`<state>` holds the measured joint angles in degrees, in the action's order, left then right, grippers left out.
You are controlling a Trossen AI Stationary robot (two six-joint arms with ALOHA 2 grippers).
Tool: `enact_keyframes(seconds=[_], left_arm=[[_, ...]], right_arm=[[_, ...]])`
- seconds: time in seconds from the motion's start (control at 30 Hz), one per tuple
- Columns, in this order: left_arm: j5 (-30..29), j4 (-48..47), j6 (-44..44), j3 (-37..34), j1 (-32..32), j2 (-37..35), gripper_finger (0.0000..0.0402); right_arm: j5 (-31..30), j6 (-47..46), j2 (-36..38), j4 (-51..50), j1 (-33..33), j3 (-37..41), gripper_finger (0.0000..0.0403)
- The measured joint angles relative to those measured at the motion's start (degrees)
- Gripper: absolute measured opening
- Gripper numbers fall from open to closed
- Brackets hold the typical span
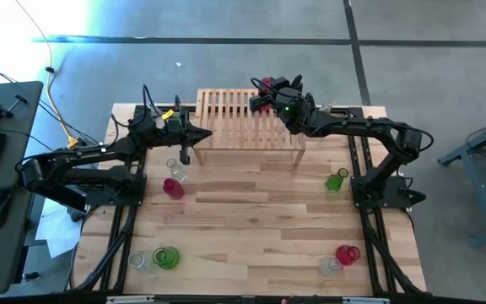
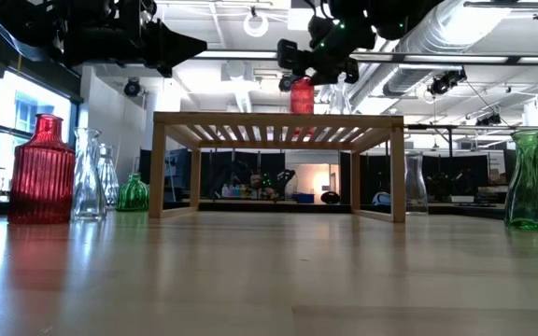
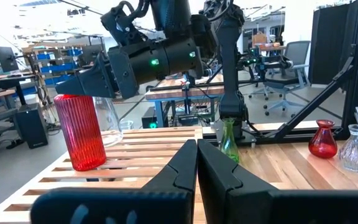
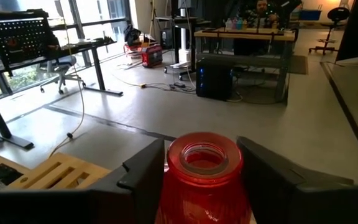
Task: Sort vases onto shelf
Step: Put the red vase on the shelf
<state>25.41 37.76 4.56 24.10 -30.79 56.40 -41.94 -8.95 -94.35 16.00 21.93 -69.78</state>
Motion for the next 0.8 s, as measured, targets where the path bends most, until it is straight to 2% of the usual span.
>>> enact_keyframes(seconds=[0.2, 0.8], left_arm=[[0.0, 0.0, 0.0, 0.0, 0.0, 0.0, 0.0005], [0.0, 0.0, 0.0, 0.0, 0.0, -0.1, 0.0005]], right_arm=[[-0.1, 0.4, 0.0, -0.1, -0.1, 0.0, 0.0207], [-0.2, 5.0, 0.5, 0.8, -1.0, 0.1, 0.0209]])
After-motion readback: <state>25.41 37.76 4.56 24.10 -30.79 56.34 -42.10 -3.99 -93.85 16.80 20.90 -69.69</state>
